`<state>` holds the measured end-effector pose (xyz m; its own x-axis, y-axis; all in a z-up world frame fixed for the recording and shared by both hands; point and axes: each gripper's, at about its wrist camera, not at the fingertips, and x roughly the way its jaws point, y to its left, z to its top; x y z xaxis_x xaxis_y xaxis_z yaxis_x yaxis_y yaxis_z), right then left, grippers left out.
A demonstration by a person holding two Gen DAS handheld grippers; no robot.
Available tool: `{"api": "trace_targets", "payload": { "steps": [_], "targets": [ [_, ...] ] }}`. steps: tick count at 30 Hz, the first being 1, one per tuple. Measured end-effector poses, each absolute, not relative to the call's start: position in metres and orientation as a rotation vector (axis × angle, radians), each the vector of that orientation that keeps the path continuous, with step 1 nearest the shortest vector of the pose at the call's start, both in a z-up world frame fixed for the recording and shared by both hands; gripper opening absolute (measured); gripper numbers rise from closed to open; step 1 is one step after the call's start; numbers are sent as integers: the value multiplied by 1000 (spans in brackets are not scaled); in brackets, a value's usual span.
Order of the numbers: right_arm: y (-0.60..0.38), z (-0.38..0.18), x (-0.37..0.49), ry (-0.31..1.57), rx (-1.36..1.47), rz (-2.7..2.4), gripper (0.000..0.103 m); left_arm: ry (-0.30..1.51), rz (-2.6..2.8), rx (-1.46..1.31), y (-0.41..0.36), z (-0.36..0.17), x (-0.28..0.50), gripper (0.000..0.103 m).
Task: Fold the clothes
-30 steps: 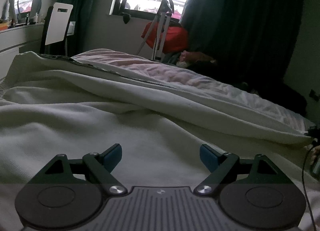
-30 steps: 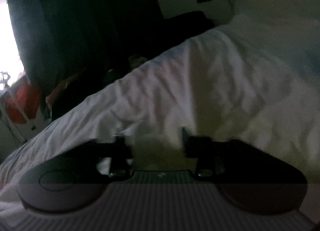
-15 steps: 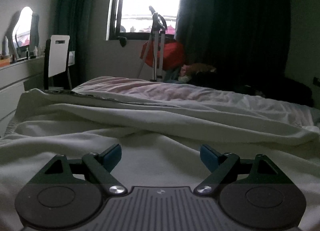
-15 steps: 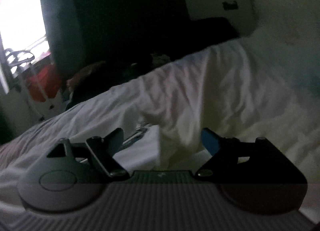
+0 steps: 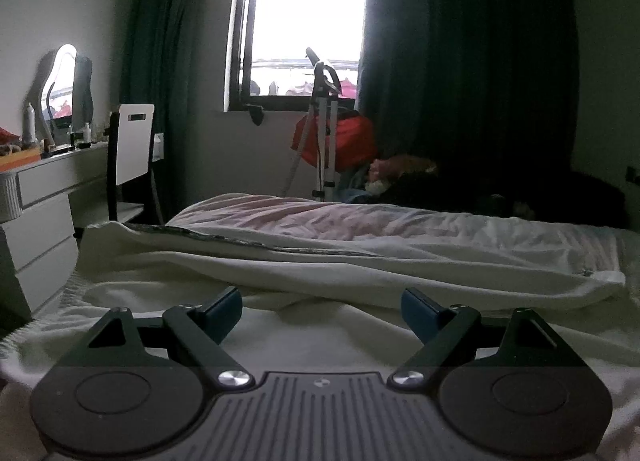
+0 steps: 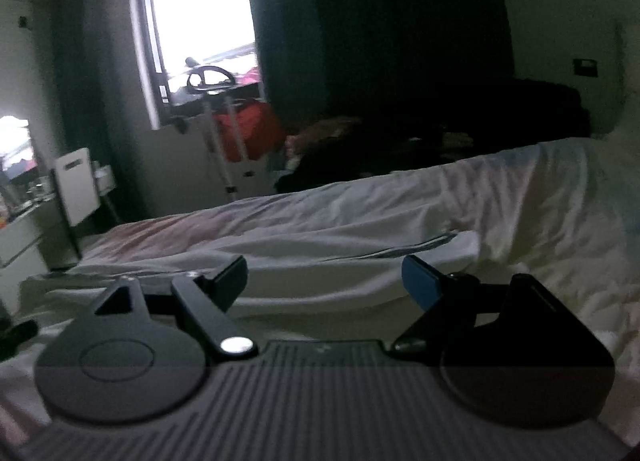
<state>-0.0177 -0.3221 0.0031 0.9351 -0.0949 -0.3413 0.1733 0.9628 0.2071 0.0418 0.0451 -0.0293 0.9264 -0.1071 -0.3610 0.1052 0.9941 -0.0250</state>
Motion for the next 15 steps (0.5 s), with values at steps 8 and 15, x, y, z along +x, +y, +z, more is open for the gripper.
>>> {"api": "trace_targets", "payload": {
  "steps": [8,15],
  "targets": [
    [-281,-2,-41,338,162,-81,86,382,-161,35,33,-17,8,100],
    [-278,-11,-35,375,174,-111,86,410,-151,49,28,-24,15,103]
  ]
}}
